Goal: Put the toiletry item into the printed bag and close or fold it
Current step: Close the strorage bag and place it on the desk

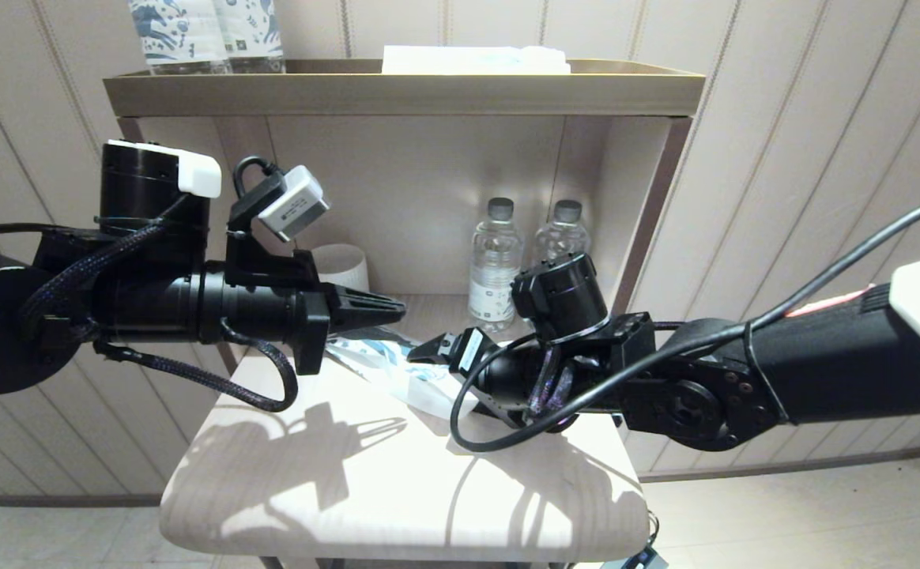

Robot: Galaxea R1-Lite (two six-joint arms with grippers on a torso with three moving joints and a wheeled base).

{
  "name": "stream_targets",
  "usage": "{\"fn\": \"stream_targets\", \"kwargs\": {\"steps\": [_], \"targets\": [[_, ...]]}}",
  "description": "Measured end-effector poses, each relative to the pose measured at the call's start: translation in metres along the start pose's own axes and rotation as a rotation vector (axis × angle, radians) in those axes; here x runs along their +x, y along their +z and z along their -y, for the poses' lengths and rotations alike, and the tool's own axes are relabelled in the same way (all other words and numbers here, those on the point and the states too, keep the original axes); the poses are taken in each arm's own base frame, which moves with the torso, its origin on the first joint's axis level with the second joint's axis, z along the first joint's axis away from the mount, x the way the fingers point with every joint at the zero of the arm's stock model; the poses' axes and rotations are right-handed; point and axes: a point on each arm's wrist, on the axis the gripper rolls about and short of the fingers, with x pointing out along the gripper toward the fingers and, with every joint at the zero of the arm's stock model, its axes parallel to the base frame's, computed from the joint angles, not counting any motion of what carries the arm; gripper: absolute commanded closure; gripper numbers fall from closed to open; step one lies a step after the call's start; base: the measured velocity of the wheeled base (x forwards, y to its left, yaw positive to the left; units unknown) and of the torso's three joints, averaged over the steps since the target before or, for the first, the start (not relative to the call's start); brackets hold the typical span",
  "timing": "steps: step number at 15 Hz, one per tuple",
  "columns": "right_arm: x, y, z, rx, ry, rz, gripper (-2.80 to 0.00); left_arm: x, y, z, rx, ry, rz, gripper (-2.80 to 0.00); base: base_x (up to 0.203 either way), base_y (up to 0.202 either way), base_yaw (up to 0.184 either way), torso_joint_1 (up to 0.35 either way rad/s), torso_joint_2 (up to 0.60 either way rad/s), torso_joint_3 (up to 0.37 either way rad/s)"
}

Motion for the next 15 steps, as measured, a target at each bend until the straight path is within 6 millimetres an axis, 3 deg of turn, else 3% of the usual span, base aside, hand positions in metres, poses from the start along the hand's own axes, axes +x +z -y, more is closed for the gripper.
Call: {"fn": "stream_targets", "kwargs": {"steps": [6, 7, 15], "targets": [[-0.0004, 0.0016, 0.0003, 0.007, 0.002, 0.004, -2.8, 0.0002, -0.001, 0.0002, -0.001, -0.002, -0.003, 0.0, 0.0, 0.0, 0.0, 0.0, 0.0, 0.0], [-0.0005, 0.0012, 0.0005, 0.007, 0.001, 0.006, 0.0, 0.0002, -0.0009, 0.0004, -0.001, -0.002, -0.002, 0.0, 0.0, 0.0, 0.0, 0.0, 0.0, 0.0], [0.0009, -0.0008, 0.0032, -0.001, 0.02, 0.058, 0.0, 0.0006, -0.0014, 0.0009, -0.001, -0.003, -0.004, 0.0, 0.0, 0.0, 0.0, 0.0, 0.0, 0.0]]}}
